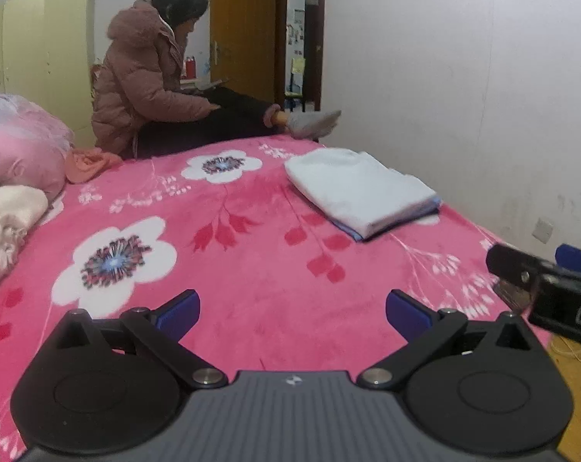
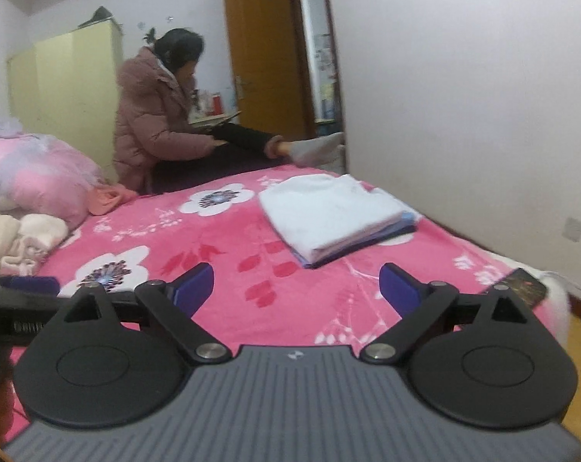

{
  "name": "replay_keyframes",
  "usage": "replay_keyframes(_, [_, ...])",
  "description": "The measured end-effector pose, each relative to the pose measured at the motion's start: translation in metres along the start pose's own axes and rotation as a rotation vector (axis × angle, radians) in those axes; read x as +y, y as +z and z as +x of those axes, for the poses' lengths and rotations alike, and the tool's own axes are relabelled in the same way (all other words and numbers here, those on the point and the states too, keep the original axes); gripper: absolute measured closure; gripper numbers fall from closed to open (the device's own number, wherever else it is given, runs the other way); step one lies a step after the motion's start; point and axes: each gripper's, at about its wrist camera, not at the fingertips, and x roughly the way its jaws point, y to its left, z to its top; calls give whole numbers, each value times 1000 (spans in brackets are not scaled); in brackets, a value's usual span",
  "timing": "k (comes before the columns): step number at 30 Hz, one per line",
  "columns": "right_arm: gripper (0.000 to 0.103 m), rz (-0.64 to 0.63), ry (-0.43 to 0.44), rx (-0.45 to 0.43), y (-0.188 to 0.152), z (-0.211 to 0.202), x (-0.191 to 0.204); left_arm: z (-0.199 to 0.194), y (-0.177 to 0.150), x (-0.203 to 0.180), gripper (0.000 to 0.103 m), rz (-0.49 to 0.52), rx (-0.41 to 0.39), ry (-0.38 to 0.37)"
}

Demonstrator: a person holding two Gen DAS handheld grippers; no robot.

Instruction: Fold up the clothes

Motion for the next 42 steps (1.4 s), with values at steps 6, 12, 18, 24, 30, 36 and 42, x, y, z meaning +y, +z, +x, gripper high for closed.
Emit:
replay_keyframes(6, [1,-6,-59,-9,-3,-28,8,-12,-7,9,0,-14,-12,-74])
replay_keyframes(12, [1,-48,-143,6,-2,-34,14,-20,-10,-5,0,72,-47,-19])
replay_keyframes(18, [1,-98,-184,40,0,-35,16,-20,-11,-14,0,82,-38,-14])
replay_keyframes(24, [1,-87,-213,39,-1,-32,14,-15,-12,-14,0,34,-9,-25])
replay_keyframes(30, [1,-93,-235,35,-5,-32,15,-15,-14,-16,0,44,-9,-10])
replay_keyframes(36, [1,-90,-242,45,0,-32,13,-17,-13,-12,0,3,-6,-34])
replay_keyframes(42, [1,-81,-246,44,1,-33,12,-22,-12,-5,0,-55,-26,-50])
